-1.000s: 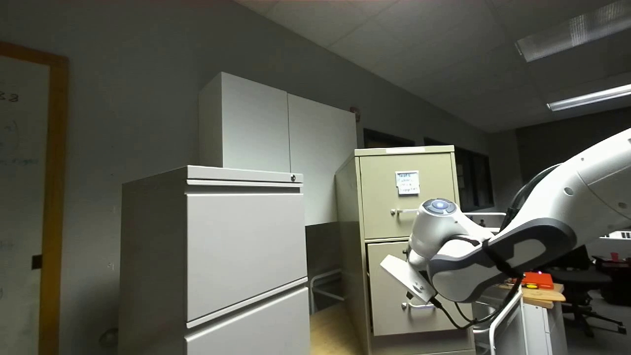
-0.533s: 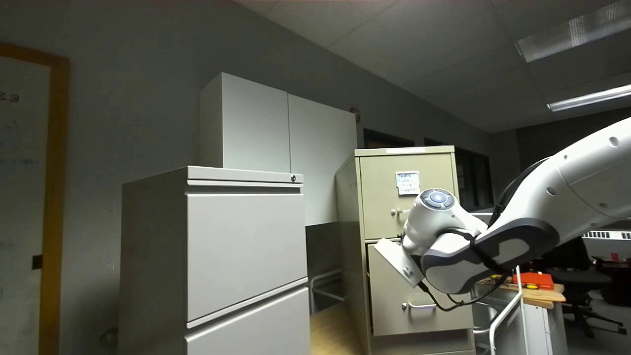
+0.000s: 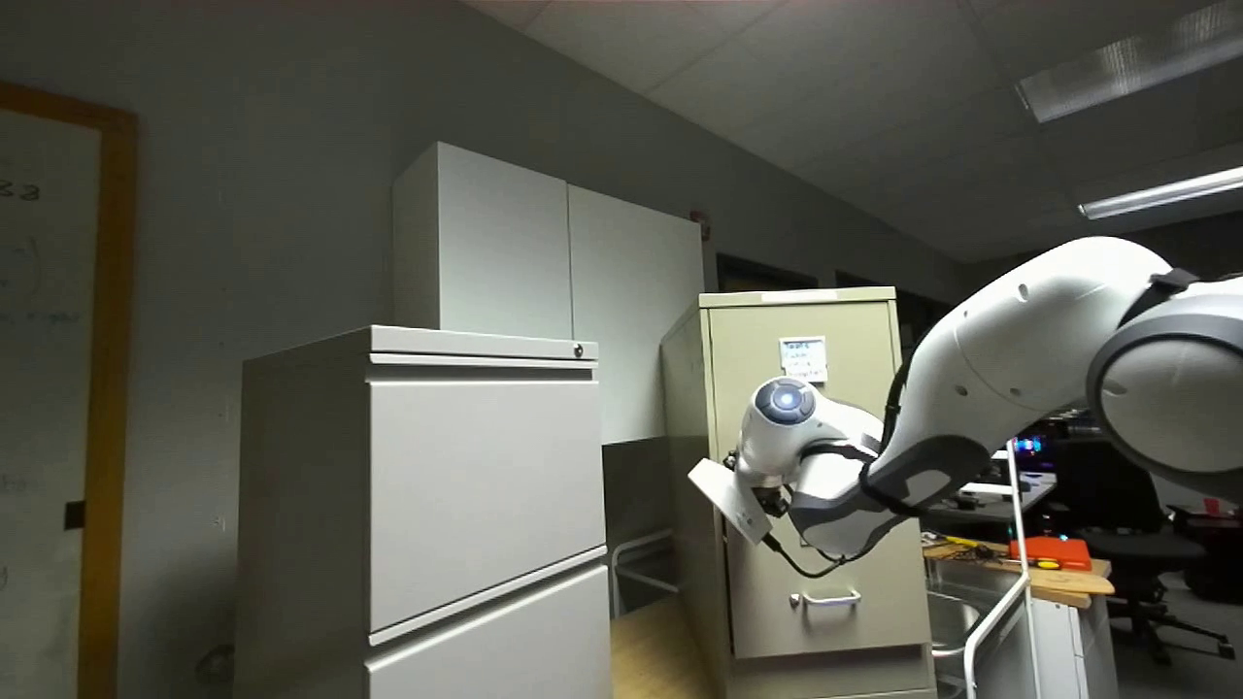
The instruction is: Close the bottom drawer of the file cabinet
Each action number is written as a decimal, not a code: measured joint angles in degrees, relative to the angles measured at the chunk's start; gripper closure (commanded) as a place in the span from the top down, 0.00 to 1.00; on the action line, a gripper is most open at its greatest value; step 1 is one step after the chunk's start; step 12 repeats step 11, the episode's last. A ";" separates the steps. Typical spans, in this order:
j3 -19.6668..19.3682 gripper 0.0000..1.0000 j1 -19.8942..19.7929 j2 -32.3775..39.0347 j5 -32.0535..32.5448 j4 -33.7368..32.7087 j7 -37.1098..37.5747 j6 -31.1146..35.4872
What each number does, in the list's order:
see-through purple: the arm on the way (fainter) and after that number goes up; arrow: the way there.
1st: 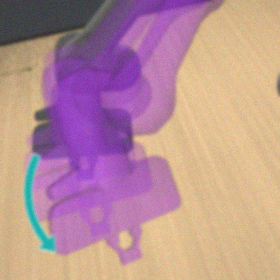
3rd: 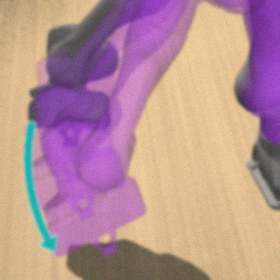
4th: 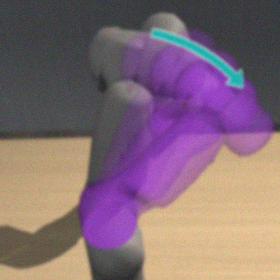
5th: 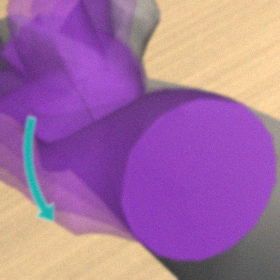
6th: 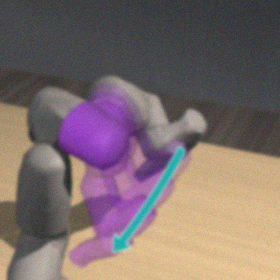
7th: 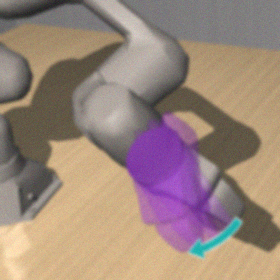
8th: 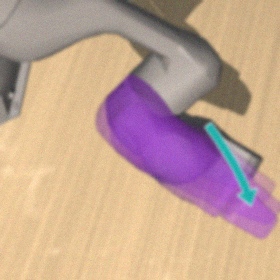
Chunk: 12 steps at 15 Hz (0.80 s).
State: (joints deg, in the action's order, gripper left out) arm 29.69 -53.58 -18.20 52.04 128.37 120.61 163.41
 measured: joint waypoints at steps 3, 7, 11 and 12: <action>7.83 0.00 -5.36 2.48 9.66 -4.44 9.01 -7.82; 15.78 0.00 -7.90 7.66 18.25 -9.98 15.65 -21.56; 20.33 0.00 -8.01 11.49 21.39 -13.04 15.96 -31.83; 20.33 0.00 -8.01 11.49 21.39 -13.04 15.96 -31.83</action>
